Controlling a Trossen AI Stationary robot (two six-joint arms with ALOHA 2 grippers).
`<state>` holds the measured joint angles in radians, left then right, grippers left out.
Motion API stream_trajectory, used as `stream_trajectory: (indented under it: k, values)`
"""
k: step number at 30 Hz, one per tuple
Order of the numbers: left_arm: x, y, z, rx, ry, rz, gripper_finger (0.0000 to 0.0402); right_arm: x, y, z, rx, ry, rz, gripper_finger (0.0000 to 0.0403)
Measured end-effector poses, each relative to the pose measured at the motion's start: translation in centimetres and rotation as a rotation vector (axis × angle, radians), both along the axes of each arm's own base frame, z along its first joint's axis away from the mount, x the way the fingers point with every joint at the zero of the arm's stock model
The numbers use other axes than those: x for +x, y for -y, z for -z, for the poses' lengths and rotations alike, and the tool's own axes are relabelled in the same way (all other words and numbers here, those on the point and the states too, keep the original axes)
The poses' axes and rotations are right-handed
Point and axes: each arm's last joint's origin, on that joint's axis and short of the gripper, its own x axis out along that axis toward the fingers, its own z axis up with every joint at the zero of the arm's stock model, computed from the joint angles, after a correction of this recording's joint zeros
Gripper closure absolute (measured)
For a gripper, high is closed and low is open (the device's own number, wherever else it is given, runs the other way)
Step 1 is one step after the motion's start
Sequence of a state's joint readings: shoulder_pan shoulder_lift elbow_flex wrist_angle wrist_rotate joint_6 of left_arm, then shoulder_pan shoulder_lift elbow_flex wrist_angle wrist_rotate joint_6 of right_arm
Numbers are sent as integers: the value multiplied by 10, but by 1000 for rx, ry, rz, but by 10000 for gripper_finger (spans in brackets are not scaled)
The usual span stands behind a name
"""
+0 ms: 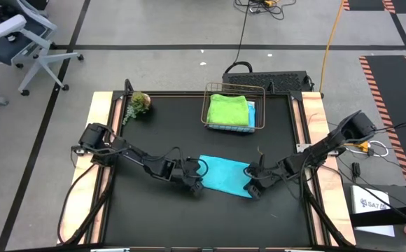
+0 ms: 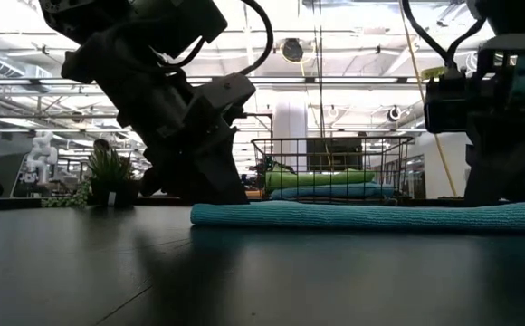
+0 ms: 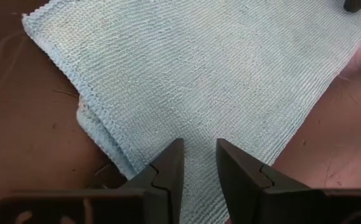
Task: Fold microfiber towels
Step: Fold the blue towel
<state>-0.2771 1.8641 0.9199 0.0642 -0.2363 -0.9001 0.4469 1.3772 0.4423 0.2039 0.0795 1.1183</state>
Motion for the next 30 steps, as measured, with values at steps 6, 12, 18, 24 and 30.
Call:
stream_trajectory:
  k: [6,12,18,24,30]
  values:
    - [-3,6,1,8,-19,14,305,-1,1,4,-28,-30,8,402]
    - [-10,20,2,27,-30,8,305,-3,2,5,-47,-44,15,403]
    - [-16,35,3,-11,-38,-2,305,-6,4,8,-96,-80,-18,403]
    - [-19,46,2,-61,-16,-17,305,-7,4,9,-149,-82,-74,403]
    - [-19,52,0,-61,21,-23,305,-2,2,-3,-96,32,-67,403]
